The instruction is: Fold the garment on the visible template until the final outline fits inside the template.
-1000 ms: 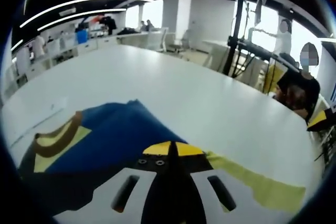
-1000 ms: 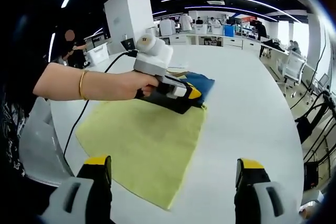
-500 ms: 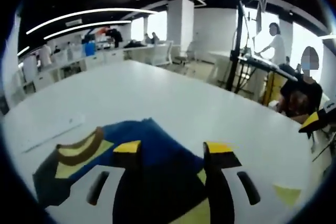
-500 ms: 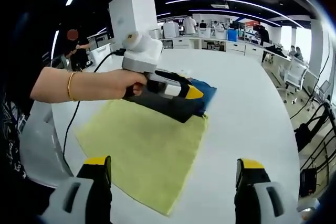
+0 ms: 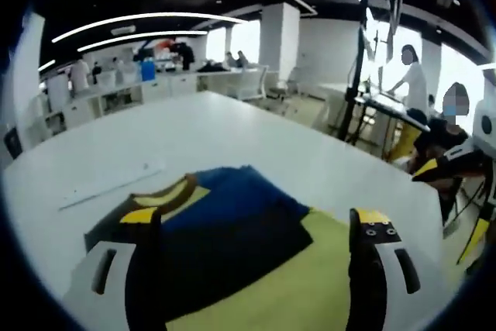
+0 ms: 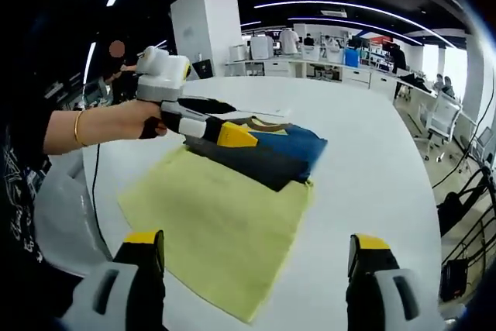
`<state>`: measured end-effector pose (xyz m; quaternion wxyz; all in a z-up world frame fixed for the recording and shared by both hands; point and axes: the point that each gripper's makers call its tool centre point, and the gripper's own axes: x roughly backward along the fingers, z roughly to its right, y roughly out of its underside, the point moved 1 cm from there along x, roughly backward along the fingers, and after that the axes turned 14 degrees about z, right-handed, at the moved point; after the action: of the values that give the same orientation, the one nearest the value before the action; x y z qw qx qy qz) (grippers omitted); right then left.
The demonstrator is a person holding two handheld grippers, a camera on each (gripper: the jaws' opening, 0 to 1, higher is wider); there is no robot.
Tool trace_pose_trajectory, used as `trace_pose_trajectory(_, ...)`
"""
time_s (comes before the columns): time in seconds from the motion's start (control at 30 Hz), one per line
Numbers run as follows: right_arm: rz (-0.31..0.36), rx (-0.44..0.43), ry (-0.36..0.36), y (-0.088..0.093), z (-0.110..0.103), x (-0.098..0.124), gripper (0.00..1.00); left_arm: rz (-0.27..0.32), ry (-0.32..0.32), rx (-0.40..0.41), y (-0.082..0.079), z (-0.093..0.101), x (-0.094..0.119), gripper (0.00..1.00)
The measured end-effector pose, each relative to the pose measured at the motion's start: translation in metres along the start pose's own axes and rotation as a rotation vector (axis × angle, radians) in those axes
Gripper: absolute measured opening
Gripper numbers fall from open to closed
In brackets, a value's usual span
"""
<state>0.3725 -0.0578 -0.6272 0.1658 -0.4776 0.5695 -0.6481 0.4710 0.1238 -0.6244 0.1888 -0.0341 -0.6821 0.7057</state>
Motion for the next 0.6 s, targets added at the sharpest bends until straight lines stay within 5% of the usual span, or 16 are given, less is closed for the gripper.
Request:
trace_pose_trajectory(0.23,-0.009,0.014,-0.025,0.000,-0.008,-0.004,0.99,-0.001,-0.002,0.000,-0.007,-0.010,0.036,0.99)
trace_pose_trajectory(0.6,-0.022,0.012,-0.038,0.007,-0.018,-0.006,0.99,-0.046,-0.060,0.027,0.013,-0.020,0.099,0.99)
